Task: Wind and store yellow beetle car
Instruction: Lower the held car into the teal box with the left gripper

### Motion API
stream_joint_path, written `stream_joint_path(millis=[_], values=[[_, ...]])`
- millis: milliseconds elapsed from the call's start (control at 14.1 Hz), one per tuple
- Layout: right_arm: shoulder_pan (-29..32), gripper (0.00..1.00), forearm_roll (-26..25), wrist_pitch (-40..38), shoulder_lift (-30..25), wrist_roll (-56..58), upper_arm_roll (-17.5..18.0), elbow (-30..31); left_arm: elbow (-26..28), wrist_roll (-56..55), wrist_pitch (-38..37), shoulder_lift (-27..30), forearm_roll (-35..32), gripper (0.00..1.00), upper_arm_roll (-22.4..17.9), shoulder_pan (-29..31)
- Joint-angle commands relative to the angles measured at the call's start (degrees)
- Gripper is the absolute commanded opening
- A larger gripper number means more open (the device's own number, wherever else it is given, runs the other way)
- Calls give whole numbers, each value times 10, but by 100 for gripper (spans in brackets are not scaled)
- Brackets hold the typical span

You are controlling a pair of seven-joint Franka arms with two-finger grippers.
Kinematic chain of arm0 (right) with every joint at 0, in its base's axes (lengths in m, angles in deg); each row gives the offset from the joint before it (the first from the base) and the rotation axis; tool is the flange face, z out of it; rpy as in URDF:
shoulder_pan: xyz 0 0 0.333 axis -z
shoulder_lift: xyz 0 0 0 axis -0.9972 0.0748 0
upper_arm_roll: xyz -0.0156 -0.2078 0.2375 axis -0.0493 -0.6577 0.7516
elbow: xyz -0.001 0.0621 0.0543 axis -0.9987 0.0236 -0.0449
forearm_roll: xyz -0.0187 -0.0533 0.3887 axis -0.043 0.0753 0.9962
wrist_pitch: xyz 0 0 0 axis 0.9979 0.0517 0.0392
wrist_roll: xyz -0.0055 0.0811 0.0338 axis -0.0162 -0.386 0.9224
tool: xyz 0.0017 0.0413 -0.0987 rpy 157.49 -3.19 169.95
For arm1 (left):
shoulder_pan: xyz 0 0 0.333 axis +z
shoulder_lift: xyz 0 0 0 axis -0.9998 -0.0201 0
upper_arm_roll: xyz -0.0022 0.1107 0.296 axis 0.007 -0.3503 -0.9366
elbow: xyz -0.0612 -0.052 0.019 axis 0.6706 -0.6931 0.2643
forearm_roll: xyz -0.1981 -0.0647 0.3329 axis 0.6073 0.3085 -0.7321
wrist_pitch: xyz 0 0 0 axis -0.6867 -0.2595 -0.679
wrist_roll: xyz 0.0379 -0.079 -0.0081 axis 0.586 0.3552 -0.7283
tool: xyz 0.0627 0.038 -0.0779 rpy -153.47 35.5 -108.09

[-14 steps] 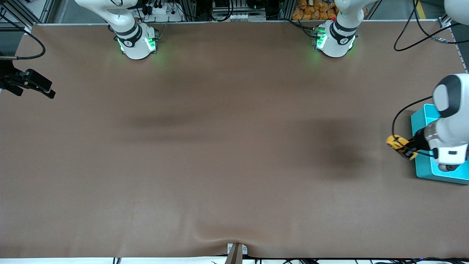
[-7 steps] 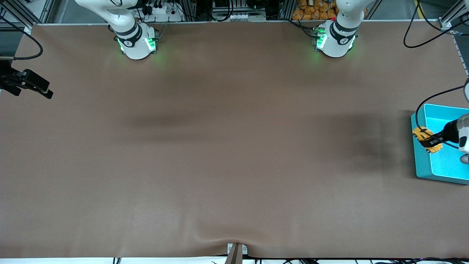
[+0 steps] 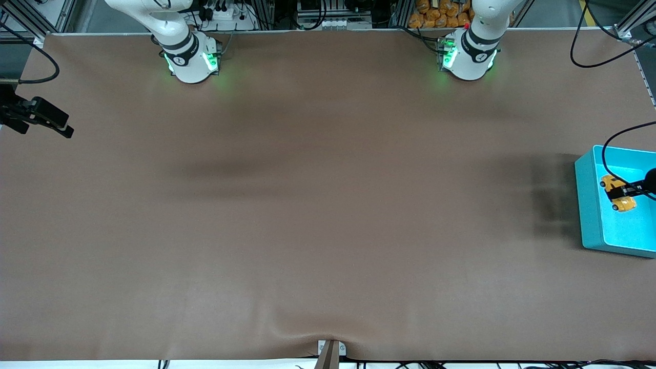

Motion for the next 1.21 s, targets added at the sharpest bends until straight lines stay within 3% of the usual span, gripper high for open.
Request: stream_joint_path(millis=[0,355,782,1137], values=[[8,100,1,-7,6,3,6,-13,-25,61,20,-33,-2,0,5,19],[8,100,1,-7,6,3,6,-13,-62,177,22,-90,-1,0,4,66],[8,100,2,-7,6,3,6,-13,-76,204,69,-136,-75,0,-16,75],[8,100,2,-8,6,3,6,-13,-76,226,115,-165,-85,0,-31,76]])
